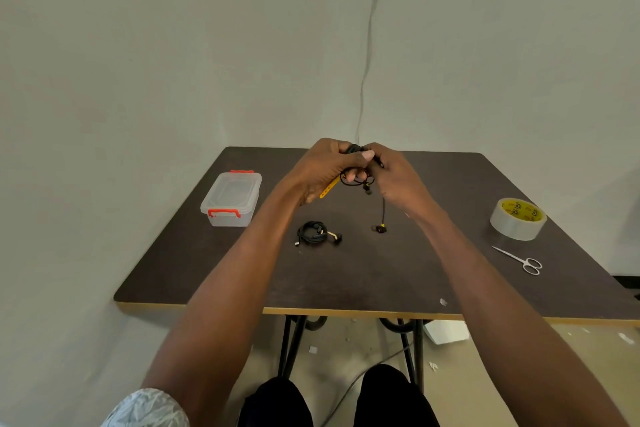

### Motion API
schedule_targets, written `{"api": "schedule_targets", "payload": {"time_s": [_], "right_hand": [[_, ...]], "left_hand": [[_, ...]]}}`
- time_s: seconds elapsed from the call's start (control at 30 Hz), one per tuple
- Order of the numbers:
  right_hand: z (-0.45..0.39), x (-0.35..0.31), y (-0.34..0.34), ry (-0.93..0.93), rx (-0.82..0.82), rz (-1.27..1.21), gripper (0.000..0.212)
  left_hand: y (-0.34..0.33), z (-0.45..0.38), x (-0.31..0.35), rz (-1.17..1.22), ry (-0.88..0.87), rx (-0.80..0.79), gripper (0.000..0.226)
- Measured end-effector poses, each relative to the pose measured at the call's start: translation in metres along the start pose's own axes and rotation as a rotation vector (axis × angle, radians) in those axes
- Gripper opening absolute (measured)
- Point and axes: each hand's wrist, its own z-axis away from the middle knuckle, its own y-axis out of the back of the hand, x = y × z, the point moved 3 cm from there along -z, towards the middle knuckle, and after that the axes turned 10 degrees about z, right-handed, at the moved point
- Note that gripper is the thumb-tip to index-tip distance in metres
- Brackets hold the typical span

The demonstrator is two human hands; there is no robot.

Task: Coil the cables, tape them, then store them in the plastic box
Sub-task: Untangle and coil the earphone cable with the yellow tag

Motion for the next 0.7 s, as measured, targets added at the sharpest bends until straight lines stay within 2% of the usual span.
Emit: {"api": "schedule_targets", "payload": {"time_s": [0.1,0.3,0.4,0.47,0.57,0.63,0.7], "right_hand": [[-0.001,0.001,0.001,-0.007,-0.023,0.036,0.017],[-0.001,0.008,-0.007,-0.057,-0.177,0.212,0.016],[0.001,0.006,-0.008,-0.057,-0.222,0.252,0.022],[0.003,0.008,-0.011,-0.065,-0.268,0.141,0.023],[0.006,0.013,-0.012,-0.125,-0.334,-0.243,0.02],[0.005,0.018,-0.009,-0.143,-0.389,-0.367,0.03],[0.005,0.022,-0.006,-0.143,-0.443,-0.382,0.043]], "left_hand": [[0.007,0.001,0.002,-0.161,0.035,-0.019,0.021],[0.025,0.0,0.005,-0.362,0.147,-0.059,0.028],[0.027,-0.004,0.003,-0.489,0.132,-0.052,0.021],[0.032,-0.005,0.002,-0.486,0.125,-0.045,0.017],[0.037,-0.002,-0.002,-0.371,0.143,-0.061,0.019],[0.037,0.002,-0.007,-0.234,0.163,-0.074,0.014],[0.035,0.006,-0.013,-0.105,0.191,-0.096,0.007]]}}
